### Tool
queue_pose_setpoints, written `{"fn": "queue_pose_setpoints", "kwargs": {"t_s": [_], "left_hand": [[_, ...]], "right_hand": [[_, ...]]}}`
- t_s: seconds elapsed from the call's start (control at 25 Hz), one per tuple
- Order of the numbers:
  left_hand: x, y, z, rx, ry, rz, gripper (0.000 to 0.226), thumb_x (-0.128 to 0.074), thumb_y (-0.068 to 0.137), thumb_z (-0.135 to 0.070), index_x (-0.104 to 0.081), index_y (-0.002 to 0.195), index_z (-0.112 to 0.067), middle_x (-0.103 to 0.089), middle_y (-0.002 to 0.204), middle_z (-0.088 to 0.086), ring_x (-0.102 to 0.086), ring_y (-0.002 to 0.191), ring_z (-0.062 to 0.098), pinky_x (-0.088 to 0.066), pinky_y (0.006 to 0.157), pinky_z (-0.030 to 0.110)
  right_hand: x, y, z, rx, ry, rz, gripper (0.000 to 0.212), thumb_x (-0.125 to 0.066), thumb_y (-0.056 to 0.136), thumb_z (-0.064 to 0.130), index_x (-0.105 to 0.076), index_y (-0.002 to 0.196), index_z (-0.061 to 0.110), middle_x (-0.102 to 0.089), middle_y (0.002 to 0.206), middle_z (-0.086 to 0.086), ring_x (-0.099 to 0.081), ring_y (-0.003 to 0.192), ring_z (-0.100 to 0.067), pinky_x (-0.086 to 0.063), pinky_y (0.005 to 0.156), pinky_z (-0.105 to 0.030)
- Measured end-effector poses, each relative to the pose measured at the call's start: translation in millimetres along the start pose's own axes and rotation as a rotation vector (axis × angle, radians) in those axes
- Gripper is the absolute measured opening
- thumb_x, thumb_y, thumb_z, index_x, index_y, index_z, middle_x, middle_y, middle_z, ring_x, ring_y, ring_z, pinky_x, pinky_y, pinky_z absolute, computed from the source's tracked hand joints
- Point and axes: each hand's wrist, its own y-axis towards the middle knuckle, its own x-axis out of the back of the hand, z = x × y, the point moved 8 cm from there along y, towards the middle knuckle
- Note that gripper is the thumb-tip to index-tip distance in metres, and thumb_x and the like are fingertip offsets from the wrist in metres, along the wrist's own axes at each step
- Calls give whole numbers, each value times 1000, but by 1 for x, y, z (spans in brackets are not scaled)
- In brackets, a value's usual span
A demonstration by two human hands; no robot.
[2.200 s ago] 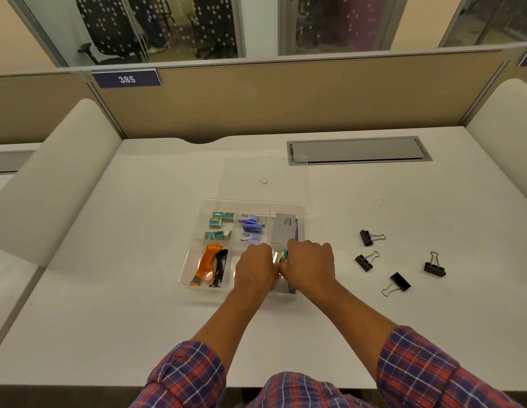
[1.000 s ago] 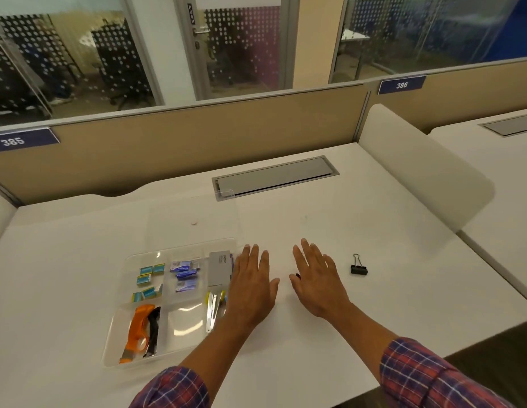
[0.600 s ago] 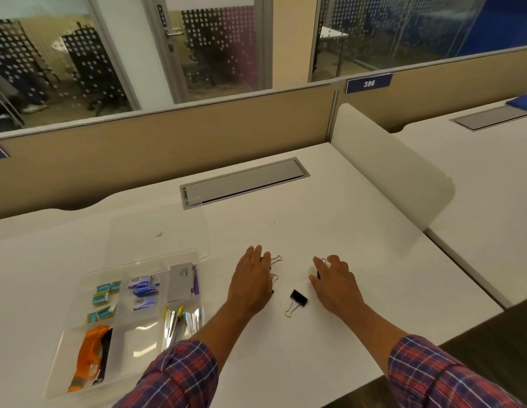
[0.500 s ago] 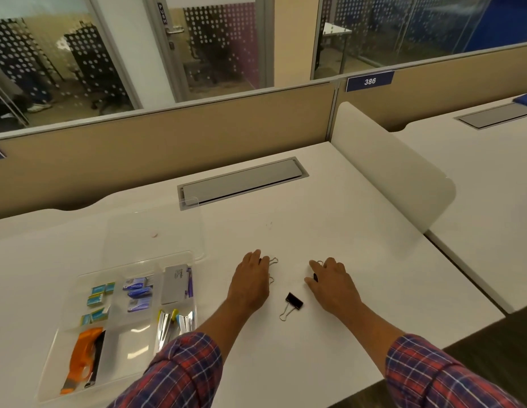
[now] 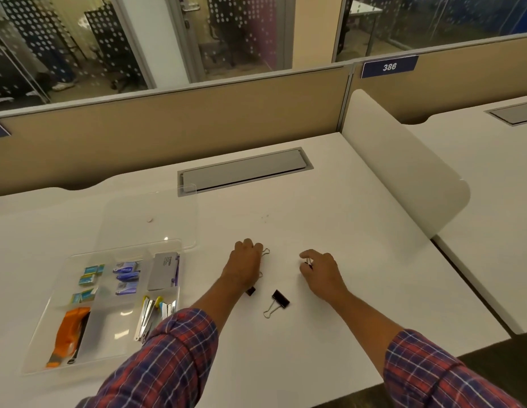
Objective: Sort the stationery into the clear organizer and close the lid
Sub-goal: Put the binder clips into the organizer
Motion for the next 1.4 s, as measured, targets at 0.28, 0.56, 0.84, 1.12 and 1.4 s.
{"fn": "queue_pose_setpoints", "kwargs": {"t_s": [0.28, 0.56, 0.84, 1.12, 1.4], "left_hand": [[23, -31, 43, 537, -1073, -367, 32, -35, 105, -15, -55, 129, -19, -68, 112, 6, -61, 102, 21, -46, 84, 32], [1, -56, 42, 646, -1896, -285, 19, -69, 90, -18, -66, 108, -14, -62, 91, 6, -61, 78, 21, -55, 70, 35], [-19, -71, 37, 429, -519, -113, 108, -87, 65, -53, -32, 151, -18, -50, 136, 6, -44, 127, 30, -41, 106, 42], [-32, -65, 22, 241, -203, -66, 71, -61, 89, -61, -37, 149, -32, -51, 124, 8, -48, 112, 31, -44, 93, 40], [-33, -81, 27, 273, -393, -141, 34, -49, 102, -43, -50, 122, -15, -48, 117, 7, -45, 106, 28, -44, 91, 39]], "right_hand": [[-14, -9, 12, -338, 1171, 317, 40, -65, 80, 23, -73, 119, 18, -64, 90, -11, -53, 73, -24, -42, 57, -33], [-29, -10, 30, -17, 485, 372, 20, -78, 83, 15, -74, 103, 17, -74, 85, -11, -74, 74, -23, -56, 61, -33], [-55, -25, 40, 353, -329, 491, 58, -80, 69, 30, -63, 123, 26, -56, 103, 5, -55, 96, -11, -50, 80, -29], [-58, -25, 38, 375, -459, 533, 59, -77, 70, 43, -55, 124, 32, -50, 107, 6, -52, 98, -14, -52, 80, -35], [-55, -28, 38, 373, -428, 410, 28, -68, 72, 31, -60, 98, 25, -59, 89, 4, -58, 82, -17, -49, 67, -31]]}}
